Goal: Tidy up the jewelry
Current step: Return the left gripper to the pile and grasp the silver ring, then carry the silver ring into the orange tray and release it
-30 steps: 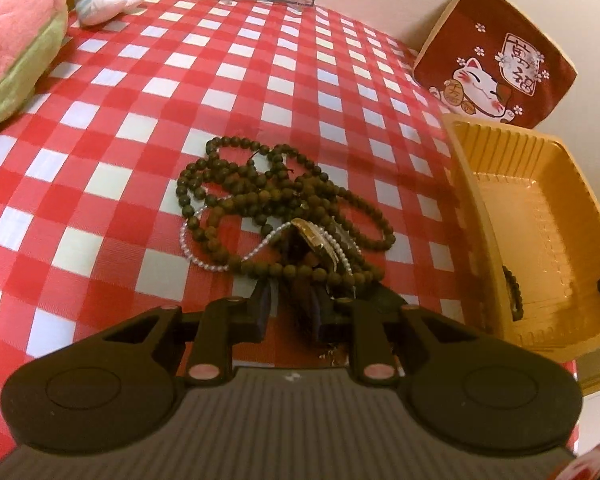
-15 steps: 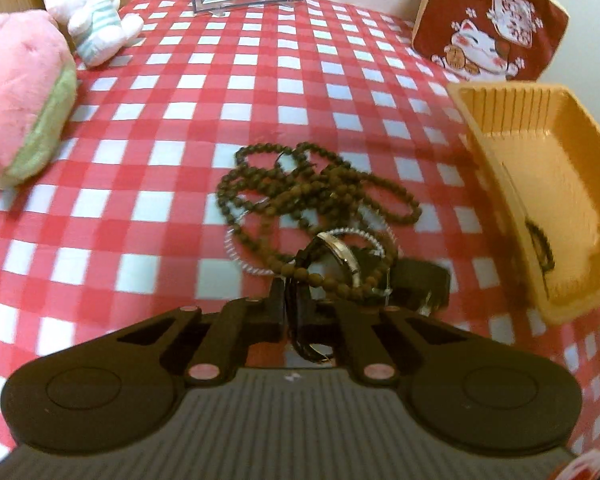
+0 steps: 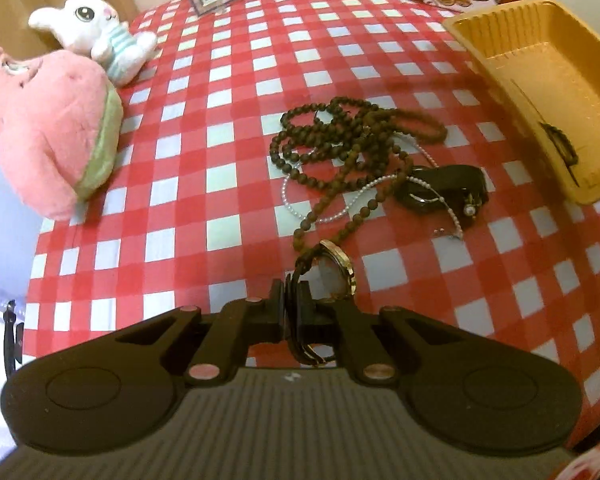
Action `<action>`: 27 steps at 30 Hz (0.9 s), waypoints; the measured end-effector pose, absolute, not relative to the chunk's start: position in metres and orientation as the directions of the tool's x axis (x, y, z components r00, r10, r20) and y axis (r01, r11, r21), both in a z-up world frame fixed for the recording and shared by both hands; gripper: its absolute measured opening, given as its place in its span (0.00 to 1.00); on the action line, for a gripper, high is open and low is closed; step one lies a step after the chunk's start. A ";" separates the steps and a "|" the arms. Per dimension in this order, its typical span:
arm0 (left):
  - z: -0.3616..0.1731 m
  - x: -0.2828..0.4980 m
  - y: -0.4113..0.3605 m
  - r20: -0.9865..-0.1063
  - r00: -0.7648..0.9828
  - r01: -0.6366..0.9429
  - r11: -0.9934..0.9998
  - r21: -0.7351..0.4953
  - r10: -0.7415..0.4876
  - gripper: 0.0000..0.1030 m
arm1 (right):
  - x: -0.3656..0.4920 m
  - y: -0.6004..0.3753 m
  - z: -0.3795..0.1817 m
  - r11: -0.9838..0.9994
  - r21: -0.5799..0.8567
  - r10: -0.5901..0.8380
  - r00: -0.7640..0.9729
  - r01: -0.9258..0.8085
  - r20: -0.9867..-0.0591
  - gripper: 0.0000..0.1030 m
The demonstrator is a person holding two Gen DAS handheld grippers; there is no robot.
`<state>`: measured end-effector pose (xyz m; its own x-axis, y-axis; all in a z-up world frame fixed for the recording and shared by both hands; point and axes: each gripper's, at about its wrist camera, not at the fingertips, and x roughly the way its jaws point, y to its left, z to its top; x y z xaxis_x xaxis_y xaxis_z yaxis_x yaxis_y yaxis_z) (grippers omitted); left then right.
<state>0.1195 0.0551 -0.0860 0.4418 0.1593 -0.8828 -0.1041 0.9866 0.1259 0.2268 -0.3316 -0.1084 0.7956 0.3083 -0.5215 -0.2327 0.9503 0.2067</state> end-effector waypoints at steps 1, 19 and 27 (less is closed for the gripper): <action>-0.083 0.118 0.057 -0.885 0.444 -0.108 0.989 0.105 0.143 0.04 | 0.227 -0.332 -0.108 0.950 0.207 0.308 0.796 -0.233 -0.521 0.07; -0.039 0.162 0.005 -0.784 0.603 -0.036 0.976 -0.213 -0.148 0.04 | 0.222 -0.329 -0.104 0.954 0.188 0.298 0.800 -0.233 -0.520 0.07; -0.048 0.201 -0.066 -0.744 0.578 0.089 0.932 -0.350 -0.335 0.04 | 0.218 -0.325 -0.102 0.958 0.165 0.286 0.809 -0.234 -0.513 0.07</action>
